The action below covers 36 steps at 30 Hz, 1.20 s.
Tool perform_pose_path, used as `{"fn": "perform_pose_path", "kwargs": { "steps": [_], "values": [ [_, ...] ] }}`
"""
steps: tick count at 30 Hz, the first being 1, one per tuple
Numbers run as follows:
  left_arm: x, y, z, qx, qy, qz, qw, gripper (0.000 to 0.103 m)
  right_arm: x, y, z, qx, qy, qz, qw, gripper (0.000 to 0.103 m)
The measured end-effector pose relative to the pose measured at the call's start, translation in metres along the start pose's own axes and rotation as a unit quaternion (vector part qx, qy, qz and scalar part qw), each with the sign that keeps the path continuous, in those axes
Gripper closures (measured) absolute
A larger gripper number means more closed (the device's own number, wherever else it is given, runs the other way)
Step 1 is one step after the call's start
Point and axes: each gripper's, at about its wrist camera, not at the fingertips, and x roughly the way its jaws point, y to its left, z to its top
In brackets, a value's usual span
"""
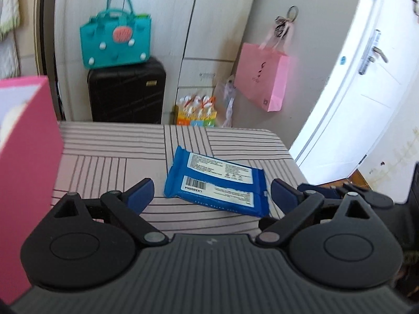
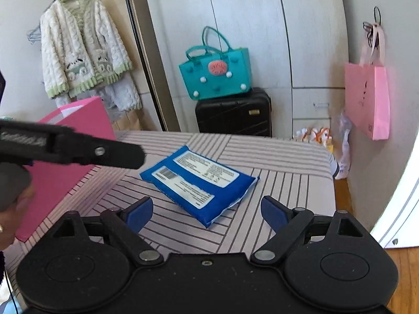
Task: Organize soft objects
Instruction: 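Close the left gripper on the blue wet-wipe pack while the right gripper grips it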
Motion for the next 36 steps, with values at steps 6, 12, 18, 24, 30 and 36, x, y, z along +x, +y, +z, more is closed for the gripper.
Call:
{"fn": "perform_pose_path", "kwargs": {
  "steps": [6, 12, 18, 24, 30, 36],
  "values": [
    [0.025, 0.006, -0.004, -0.004, 0.009, 0.032, 0.9994, 0.008, 0.02, -0.008, 0.004, 0.023, 0.037, 0.004, 0.999, 0.017],
    [0.043, 0.015, -0.004, -0.023, 0.019, 0.043, 0.9986, 0.025, 0.027, -0.01, 0.005, 0.023, 0.04, 0.029, 0.999, 0.031],
    [0.062, 0.012, -0.003, 0.012, 0.034, 0.04, 0.9986, 0.033, 0.028, -0.015, 0.004, 0.029, 0.03, 0.031, 0.999, 0.031],
    [0.071, 0.023, 0.002, -0.016, 0.031, 0.053, 0.998, 0.034, 0.035, -0.017, 0.01, 0.041, 0.037, 0.043, 0.998, 0.024],
    [0.071, 0.023, 0.001, -0.024, 0.023, 0.052, 0.9981, 0.059, 0.037, -0.015, 0.011, 0.048, 0.04, 0.041, 0.997, 0.022],
    [0.057, 0.012, -0.01, -0.026, 0.033, 0.023, 0.9988, 0.079, 0.03, -0.023, 0.009, 0.053, 0.041, 0.026, 0.997, 0.071]
  ]
}}
